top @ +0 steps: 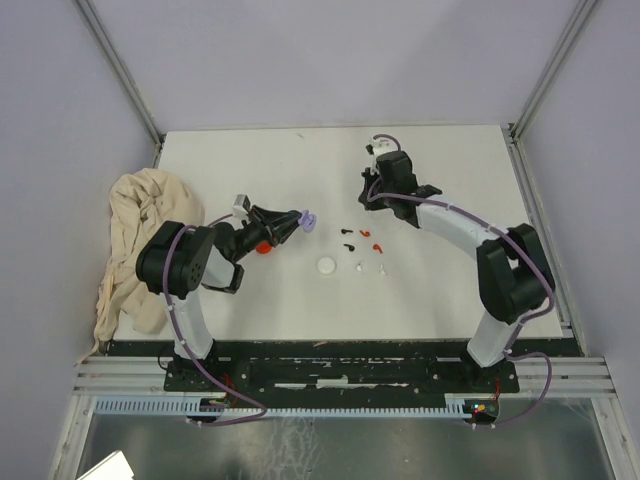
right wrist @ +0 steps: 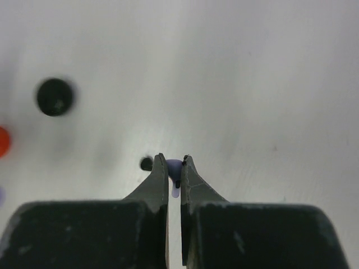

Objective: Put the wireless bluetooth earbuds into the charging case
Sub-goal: Pick up the earbud from the center of the board, then place the earbud in the charging case.

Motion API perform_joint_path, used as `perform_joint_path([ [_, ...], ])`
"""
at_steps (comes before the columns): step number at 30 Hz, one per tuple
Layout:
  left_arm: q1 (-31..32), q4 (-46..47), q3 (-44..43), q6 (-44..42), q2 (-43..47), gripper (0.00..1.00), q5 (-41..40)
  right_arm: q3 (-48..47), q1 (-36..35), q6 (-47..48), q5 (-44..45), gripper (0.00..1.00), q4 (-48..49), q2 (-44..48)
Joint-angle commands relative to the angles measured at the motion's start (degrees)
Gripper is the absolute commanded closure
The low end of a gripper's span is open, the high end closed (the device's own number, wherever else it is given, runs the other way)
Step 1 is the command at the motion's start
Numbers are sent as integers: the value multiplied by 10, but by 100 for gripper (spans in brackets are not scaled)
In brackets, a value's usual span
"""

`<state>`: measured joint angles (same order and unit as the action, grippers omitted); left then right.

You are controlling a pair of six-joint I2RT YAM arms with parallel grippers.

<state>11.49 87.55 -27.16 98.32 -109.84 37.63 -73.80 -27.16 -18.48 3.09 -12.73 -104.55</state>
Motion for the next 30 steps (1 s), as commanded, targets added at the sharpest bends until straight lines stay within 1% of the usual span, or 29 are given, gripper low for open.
perform_joint_path([
  [1,13,116,-20,14,-4,97,4,62,-11,39,-93,99,228,99],
  [3,19,116,-31,24,-11,97,3,118,-17,47,-130,98,327,128],
  [6,26,116,-48,35,-20,97,3,220,-29,68,-179,98,505,156],
  [8,30,115,-56,42,-24,97,3,257,-35,78,-205,98,600,159],
  [10,33,116,-63,51,-26,97,2,277,-38,78,-218,98,653,157],
  [13,40,116,-73,59,-27,97,2,297,-44,82,-254,98,705,149],
  [16,44,116,-76,63,-30,97,2,324,-54,95,-257,98,788,141],
  [18,47,115,-76,65,-34,97,2,326,-60,101,-261,98,792,139],
  [22,52,115,-80,70,-40,97,6,324,-80,144,-267,98,774,136],
  [30,56,115,-90,84,-39,97,11,318,-104,199,-273,98,735,130],
])
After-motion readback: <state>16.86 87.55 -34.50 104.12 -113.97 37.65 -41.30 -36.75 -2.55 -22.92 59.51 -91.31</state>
